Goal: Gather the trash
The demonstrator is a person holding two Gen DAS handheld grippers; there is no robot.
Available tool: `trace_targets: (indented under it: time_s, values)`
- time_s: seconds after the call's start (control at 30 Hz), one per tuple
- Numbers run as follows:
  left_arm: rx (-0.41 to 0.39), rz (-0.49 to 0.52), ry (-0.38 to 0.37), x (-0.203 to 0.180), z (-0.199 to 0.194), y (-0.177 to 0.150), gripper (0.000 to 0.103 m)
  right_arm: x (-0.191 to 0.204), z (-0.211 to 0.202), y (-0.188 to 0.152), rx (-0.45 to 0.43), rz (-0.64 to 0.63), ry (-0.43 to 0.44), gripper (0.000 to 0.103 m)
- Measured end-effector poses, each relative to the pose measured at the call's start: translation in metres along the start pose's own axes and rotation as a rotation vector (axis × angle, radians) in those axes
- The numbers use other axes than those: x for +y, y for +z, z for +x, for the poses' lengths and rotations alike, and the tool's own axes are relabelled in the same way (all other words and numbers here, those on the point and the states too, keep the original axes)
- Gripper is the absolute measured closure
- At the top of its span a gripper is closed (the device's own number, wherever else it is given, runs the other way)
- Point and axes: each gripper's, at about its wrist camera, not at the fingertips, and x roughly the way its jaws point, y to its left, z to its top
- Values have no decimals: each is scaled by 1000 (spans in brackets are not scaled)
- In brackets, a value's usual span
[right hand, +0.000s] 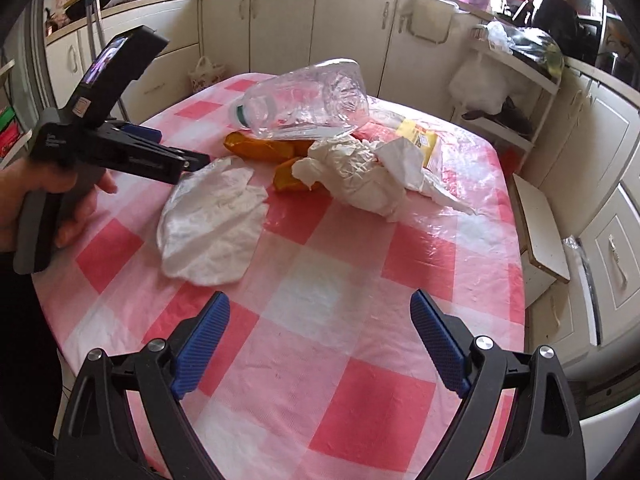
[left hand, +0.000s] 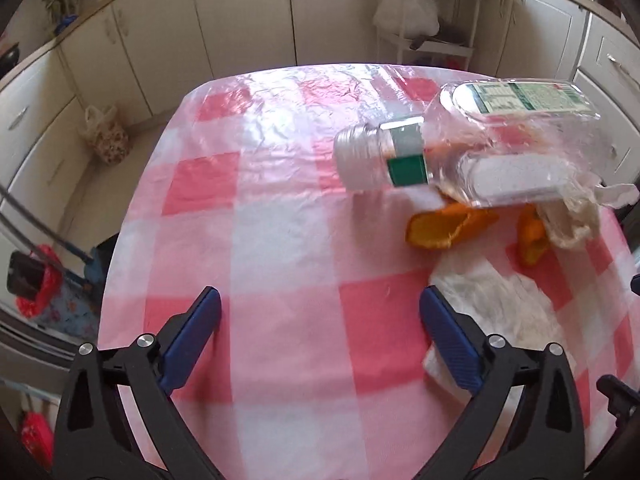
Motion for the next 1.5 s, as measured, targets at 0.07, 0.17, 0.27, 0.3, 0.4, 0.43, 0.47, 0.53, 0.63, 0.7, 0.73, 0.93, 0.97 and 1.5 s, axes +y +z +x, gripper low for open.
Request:
trace_targets:
  time_s: [0.07,0.17,0.27,0.3,0.4,0.43,0.47,0.53,0.63,0.7,0.73,0.93,0.97,1.5]
  values:
    - [-1,-2,-1,-1,2,5,6,-3,2,2,4,11,-1,14]
    - [-1,-5,-5,1,3,6,6,-6,5,5,9,21,-2,14]
    - [-1,-3,-4,-1,1,4,6,-8,8,7,12,25,-2,13]
    - [-1,-3,-4,0,1,5,6,-8,10,7,14,26,-2,13]
    - [-1,-3,-4,-1,1,3,6,-9,14,8,25,28,-3,12]
    - [-2,-3,-4,-1,1,2,6,-9,14,8,25,27,-4,12]
    - [-1,-3,-4,-1,1,3,6,-9,14,8,25,26,-4,11]
    - [-1,-3,-4,-1,1,3,6,-7,13,8,23,26,-2,11]
    - [-2,-3,-4,-1,1,3,6,-5,12,8,23,30,6,11]
    - [-2,-3,-4,-1,1,3,6,-3,12,7,27,31,7,11]
    - [-1,-3,-4,-1,1,3,6,-3,12,7,30,34,9,11]
    - [-2,-3,-4,-1,1,3,6,-4,7,6,16,63,3,11]
    - [-2,-3,-4,-1,1,4,6,-5,5,6,13,73,0,11]
    - [-1,-4,-4,-2,1,3,6,-7,-1,1,0,87,-18,11]
